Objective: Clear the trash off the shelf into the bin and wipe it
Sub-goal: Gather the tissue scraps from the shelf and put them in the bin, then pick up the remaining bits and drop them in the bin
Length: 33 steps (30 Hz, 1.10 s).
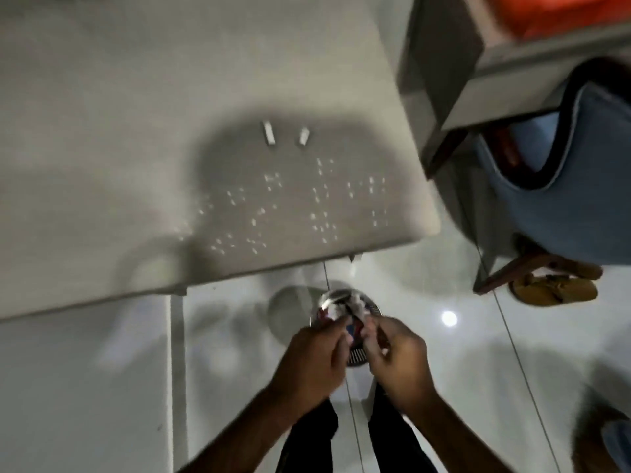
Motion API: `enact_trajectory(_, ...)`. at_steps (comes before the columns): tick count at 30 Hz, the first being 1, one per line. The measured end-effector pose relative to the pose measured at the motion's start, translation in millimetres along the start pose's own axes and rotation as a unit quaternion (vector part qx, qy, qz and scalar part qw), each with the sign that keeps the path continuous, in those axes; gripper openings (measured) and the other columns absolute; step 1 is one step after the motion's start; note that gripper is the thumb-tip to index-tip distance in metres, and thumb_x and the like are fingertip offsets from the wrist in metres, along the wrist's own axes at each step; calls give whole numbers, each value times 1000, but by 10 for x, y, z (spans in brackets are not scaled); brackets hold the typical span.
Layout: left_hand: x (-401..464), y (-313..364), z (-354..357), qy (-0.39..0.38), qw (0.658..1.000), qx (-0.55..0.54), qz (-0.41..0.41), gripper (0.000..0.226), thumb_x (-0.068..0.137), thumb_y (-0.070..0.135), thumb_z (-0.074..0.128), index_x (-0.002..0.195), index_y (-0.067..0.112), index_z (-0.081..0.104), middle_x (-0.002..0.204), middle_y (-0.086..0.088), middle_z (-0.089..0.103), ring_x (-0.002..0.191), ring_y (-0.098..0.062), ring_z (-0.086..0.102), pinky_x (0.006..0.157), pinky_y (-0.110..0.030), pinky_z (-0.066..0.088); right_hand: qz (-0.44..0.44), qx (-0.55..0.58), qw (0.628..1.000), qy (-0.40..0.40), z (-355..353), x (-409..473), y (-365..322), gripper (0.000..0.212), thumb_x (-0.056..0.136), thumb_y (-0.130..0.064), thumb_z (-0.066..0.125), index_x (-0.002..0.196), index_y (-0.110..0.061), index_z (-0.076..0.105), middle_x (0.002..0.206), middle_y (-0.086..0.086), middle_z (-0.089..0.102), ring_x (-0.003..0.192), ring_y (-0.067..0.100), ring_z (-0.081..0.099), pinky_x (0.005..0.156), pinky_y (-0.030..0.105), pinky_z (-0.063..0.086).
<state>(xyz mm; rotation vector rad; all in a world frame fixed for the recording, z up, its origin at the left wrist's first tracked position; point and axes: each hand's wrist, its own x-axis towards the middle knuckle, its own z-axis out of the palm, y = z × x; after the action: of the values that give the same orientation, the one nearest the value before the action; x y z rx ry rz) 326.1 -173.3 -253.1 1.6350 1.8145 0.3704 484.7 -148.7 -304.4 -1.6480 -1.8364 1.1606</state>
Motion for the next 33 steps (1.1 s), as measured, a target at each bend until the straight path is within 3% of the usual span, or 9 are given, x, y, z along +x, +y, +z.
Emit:
enact_trajectory(4, -201, 575, -976, 109, 984, -25, 142, 18, 92, 23, 57, 99, 20, 73, 89, 4, 76, 79, -7, 67, 77, -17, 51, -94, 35, 991, 88, -619, -126, -1117, 13, 85, -26, 62, 96, -28, 69, 86, -14, 68, 75, -1, 65, 63, 17, 53)
enact_trajectory(6, -34, 691, -1463, 179, 972, 5, 150, 18, 93, 22, 57, 91, 15, 74, 82, 0, 75, 74, -14, 67, 72, -26, 55, -154, 30, 980, 125, -849, 40, -1653, 12, 85, -20, 66, 96, -25, 70, 85, -11, 69, 74, -1, 64, 66, 14, 51)
enact_trajectory(9, 452, 687, -2046, 237, 965, 75, 91, 18, 92, 17, 58, 89, 7, 73, 85, -13, 75, 77, -32, 69, 70, -39, 57, -205, -29, 965, 162, -1016, 542, -2268, 13, 84, -11, 71, 97, -13, 73, 89, 1, 74, 78, 11, 66, 75, 20, 50)
enact_trajectory(13, 1076, 650, -2441, 190, 969, 156, -41, 25, 95, 27, 52, 95, 7, 67, 102, -18, 71, 97, -39, 65, 81, -41, 52, -114, -131, 981, 88, -987, 1267, -2765, 21, 91, -24, 63, 107, -11, 71, 106, 8, 73, 94, 24, 67, 89, 35, 55)
enact_trajectory(17, 1338, 543, -2408, 145, 973, 155, -85, 35, 92, 37, 60, 109, 8, 66, 115, -19, 68, 109, -38, 64, 91, -40, 54, 27, -174, 984, 0, -826, 1616, -2854, 20, 90, -25, 67, 104, -11, 72, 101, 11, 74, 89, 26, 69, 84, 40, 60)
enact_trajectory(22, 1422, 422, -2332, 131, 978, 147, -71, 20, 91, 19, 57, 100, 8, 71, 110, -16, 72, 104, -35, 67, 90, -38, 56, 25, -255, 966, -12, -696, 1750, -2809, 22, 89, -7, 59, 108, -7, 69, 105, 13, 70, 95, 29, 69, 85, 40, 60)
enact_trajectory(27, 1002, 627, -2245, 222, 968, 118, -12, 18, 93, 17, 56, 89, 7, 70, 92, -17, 70, 88, -35, 66, 74, -39, 51, -50, -155, 985, 53, -820, 1423, -2755, 18, 91, -12, 58, 99, -11, 74, 100, 11, 73, 89, 26, 68, 85, 39, 57)
enact_trajectory(30, 430, 642, -1868, 322, 944, 44, 62, 10, 89, 11, 65, 90, 7, 75, 83, -11, 70, 75, -27, 65, 67, -35, 52, -167, -107, 970, 139, -857, 854, -2448, 14, 87, -9, 64, 96, -13, 74, 94, 3, 72, 85, 18, 66, 81, 21, 49)
enact_trajectory(33, -93, 551, -1272, 319, 943, -2, 96, 23, 94, 20, 57, 100, 8, 76, 89, -6, 72, 78, -18, 67, 70, -27, 57, -200, -64, 960, 184, -728, 227, -1889, 18, 88, -10, 62, 101, -17, 72, 98, -5, 69, 92, 6, 62, 86, 12, 44)
